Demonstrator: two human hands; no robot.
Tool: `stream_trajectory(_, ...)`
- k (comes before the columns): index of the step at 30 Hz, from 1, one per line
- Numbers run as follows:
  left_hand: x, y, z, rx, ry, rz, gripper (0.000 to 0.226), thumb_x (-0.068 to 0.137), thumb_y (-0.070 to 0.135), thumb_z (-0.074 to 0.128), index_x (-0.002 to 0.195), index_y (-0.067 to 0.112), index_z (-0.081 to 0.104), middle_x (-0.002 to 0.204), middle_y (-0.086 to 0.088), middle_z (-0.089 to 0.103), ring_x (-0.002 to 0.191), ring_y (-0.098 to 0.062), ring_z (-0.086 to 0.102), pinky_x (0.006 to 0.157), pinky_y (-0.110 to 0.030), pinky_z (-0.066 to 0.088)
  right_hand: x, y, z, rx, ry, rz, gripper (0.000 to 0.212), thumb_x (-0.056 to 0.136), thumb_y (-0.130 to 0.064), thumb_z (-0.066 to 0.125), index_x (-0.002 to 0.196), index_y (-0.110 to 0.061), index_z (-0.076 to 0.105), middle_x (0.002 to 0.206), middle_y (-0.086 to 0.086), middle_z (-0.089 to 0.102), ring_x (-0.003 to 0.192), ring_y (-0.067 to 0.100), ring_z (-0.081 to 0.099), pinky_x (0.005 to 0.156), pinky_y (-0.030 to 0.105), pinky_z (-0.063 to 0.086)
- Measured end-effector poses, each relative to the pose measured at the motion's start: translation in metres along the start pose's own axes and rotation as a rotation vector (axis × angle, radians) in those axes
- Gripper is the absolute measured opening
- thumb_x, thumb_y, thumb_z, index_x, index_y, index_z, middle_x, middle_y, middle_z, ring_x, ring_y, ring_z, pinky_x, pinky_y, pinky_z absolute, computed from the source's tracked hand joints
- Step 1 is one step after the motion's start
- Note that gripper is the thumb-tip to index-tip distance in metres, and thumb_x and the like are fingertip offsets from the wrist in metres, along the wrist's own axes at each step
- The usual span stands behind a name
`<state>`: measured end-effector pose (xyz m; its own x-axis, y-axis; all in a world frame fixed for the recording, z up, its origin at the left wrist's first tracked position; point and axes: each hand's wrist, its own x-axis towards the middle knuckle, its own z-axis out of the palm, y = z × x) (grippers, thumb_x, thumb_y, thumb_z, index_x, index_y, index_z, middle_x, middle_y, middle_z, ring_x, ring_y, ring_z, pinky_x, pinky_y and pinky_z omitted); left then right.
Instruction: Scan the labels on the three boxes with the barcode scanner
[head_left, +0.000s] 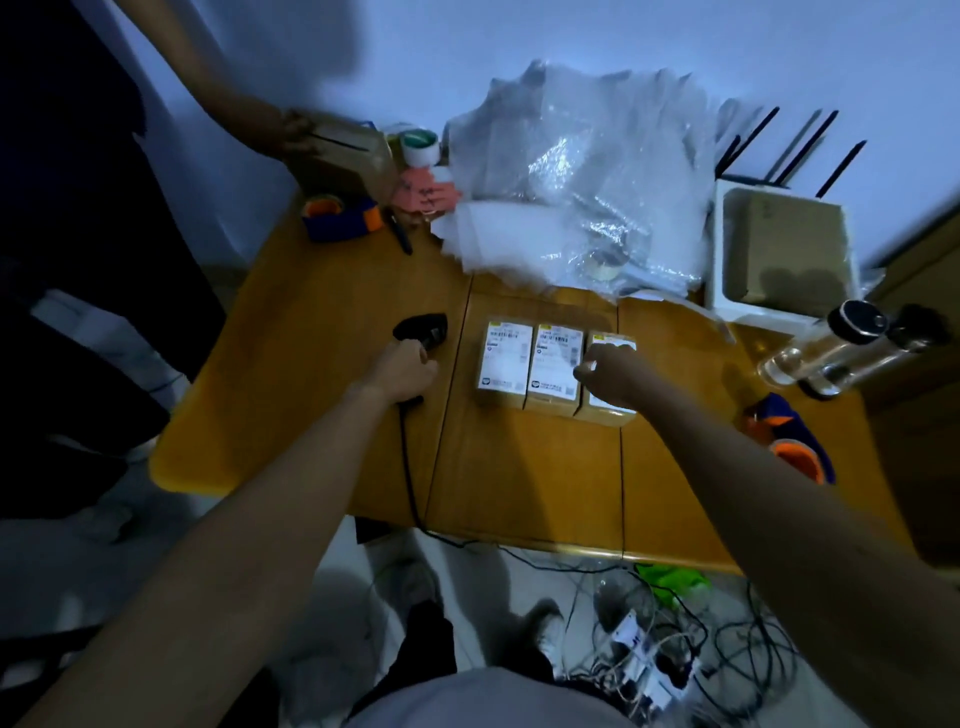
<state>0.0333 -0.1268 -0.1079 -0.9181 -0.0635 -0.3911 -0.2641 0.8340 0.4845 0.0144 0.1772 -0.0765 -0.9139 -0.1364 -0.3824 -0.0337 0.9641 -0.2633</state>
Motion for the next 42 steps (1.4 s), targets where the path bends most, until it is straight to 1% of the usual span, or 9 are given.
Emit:
stream_trajectory(2,0.005,-0.013,0.001,-0.026,-0.002,-0.005,0.028,0.101,0.023,0.055,0.077,0.01,0.053,0.07,-0.009,0.054,0.059,-0.02,0.05,0.055,-0.032,0.039,0.004,-0.01,0.009,0.01,-0.026,0.036,0.024,0.094,-0.03,0.051,0.089,-0.009,0.062,0.1,0.018,0.071,0.082,0.033,0.061,0.066,0.034,0.044)
stream_trajectory(5,0.01,-0.034,0.001,-0.05,-0.037,-0.011,0.032,0.101,0.022,0.056,0.072,0.011,0.05,0.062,-0.008,0.05,0.052,-0.02,0.046,0.054,-0.032,0.041,0.005,-0.031,0.02,0.053,-0.036,0.068,0.033,0.098,-0.03,0.052,0.108,-0.002,0.067,0.107,0.019,0.07,0.096,0.038,0.065,0.081,0.041,0.054)
stream_trajectory(10,0.017,-0.058,0.001,-0.098,-0.03,-0.059,0.024,0.101,0.023,0.054,0.096,0.002,0.064,0.08,-0.008,0.061,0.064,-0.021,0.054,0.056,-0.032,0.044,0.011,-0.055,0.039,0.125,-0.03,0.115,0.033,0.098,-0.034,0.054,0.114,-0.008,0.067,0.111,0.016,0.072,0.097,0.034,0.066,0.084,0.043,0.056)
stream_trajectory(18,0.029,-0.071,0.017,-0.117,-0.025,-0.105,0.021,0.101,0.029,0.052,0.096,0.01,0.06,0.093,-0.006,0.061,0.08,-0.023,0.058,0.075,-0.04,0.053,0.014,-0.067,0.07,0.18,0.053,0.131,0.042,0.095,-0.041,0.064,0.125,-0.011,0.062,0.118,0.012,0.072,0.099,0.027,0.069,0.08,0.043,0.059)
stream_trajectory(24,0.034,-0.062,0.025,-0.143,0.132,-0.104,0.019,0.096,0.035,0.059,0.096,0.016,0.058,0.096,-0.002,0.061,0.085,-0.02,0.058,0.069,-0.035,0.047,0.028,-0.074,0.072,0.205,0.106,0.137,0.047,0.094,-0.039,0.066,0.131,-0.011,0.057,0.122,0.01,0.07,0.1,0.027,0.07,0.079,0.04,0.057)
stream_trajectory(29,0.042,-0.039,0.032,-0.216,0.068,-0.006,0.014,0.097,0.028,0.058,0.103,0.017,0.063,0.097,-0.001,0.067,0.078,-0.014,0.063,0.062,-0.03,0.051,0.037,-0.072,0.076,0.203,0.114,0.149,0.053,0.09,-0.042,0.066,0.131,-0.013,0.049,0.124,0.01,0.066,0.097,0.031,0.069,0.076,0.049,0.06)
stream_trajectory(34,0.05,-0.013,0.05,-0.249,0.001,0.029,0.026,0.097,0.03,0.059,0.117,0.014,0.065,0.108,-0.002,0.067,0.098,-0.018,0.064,0.083,-0.037,0.057,0.05,-0.061,0.088,0.2,0.122,0.125,0.051,0.088,-0.043,0.067,0.126,-0.015,0.049,0.12,0.008,0.066,0.096,0.028,0.069,0.074,0.048,0.062)
stream_trajectory(39,0.049,-0.002,0.06,-0.229,0.171,0.006,0.015,0.096,0.023,0.063,0.106,0.013,0.067,0.102,-0.003,0.067,0.092,-0.018,0.064,0.076,-0.032,0.055,0.053,-0.058,0.088,0.185,0.105,0.095,0.049,0.087,-0.044,0.069,0.124,-0.015,0.051,0.122,0.008,0.064,0.098,0.027,0.068,0.077,0.048,0.061)
stream_trajectory(42,0.05,-0.014,0.056,-0.197,0.272,-0.079,0.01,0.096,0.016,0.063,0.104,0.01,0.061,0.109,-0.005,0.059,0.092,-0.015,0.055,0.07,-0.023,0.04,0.053,-0.063,0.084,0.146,0.125,0.04,0.053,0.092,-0.04,0.068,0.133,-0.012,0.051,0.134,0.009,0.061,0.106,0.03,0.067,0.085,0.048,0.058)
